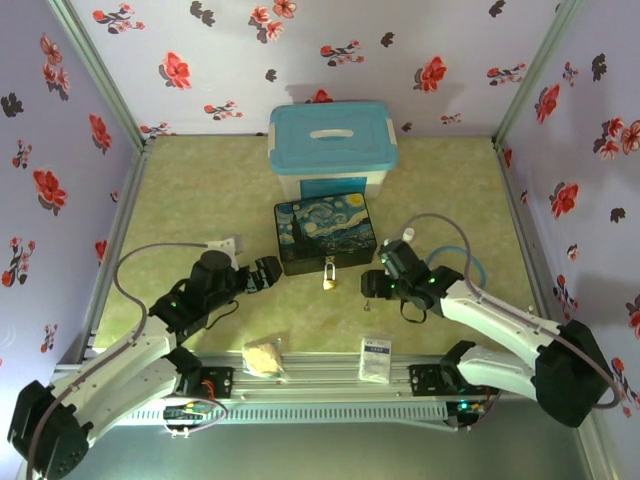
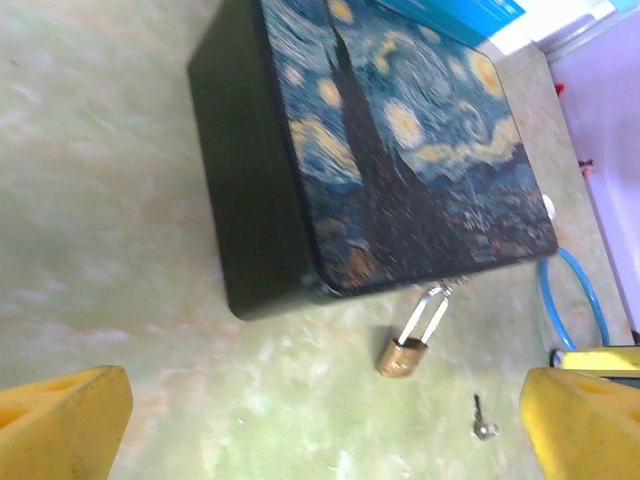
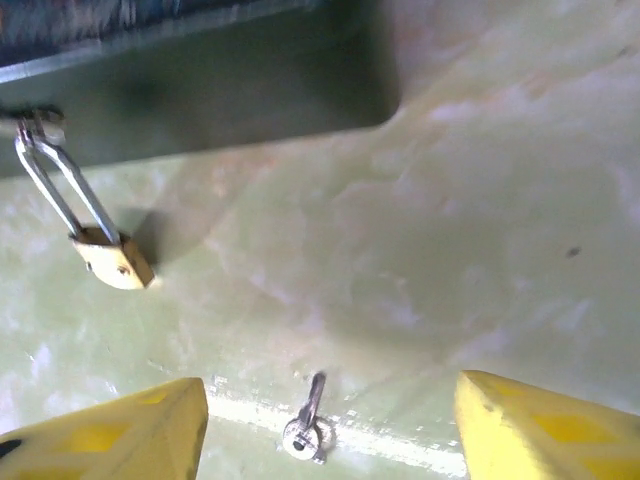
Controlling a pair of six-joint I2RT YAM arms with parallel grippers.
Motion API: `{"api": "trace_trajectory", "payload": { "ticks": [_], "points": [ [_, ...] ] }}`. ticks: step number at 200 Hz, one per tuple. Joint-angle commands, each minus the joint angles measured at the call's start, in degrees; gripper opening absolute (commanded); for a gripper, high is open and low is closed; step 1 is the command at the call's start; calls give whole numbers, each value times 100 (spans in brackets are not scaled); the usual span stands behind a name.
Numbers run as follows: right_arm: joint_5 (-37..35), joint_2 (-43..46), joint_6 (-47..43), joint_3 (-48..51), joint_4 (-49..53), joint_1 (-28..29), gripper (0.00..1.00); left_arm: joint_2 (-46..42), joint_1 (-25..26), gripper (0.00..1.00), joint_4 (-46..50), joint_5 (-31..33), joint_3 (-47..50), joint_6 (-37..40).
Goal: Unlock the padlock with the key
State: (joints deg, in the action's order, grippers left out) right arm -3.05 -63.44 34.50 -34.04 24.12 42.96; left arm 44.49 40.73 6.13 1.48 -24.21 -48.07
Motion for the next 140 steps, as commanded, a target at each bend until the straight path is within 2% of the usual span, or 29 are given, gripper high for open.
{"api": "trace_trajectory", "payload": {
  "ticks": [1,25,48,93,140],
  "points": [
    [-364,-247,494,97,-32,426,65,251,442,100,-25,405,-115,-381],
    [-524,-624,684,30,-141,911,60,796,899,100,-163,539,-357,-399],
    [-796,-923,853,-26,32,1106,50,1116,1184,100,-369,665,-479,-411],
    [-1197,-1264,927,-33,251,1349,45,1486,1360,100,-654,670,-559,-440],
    [-1022,-1390,868,124,-267,1377,38,1634,1418,100,-804,670,-541,-479]
  ]
}}
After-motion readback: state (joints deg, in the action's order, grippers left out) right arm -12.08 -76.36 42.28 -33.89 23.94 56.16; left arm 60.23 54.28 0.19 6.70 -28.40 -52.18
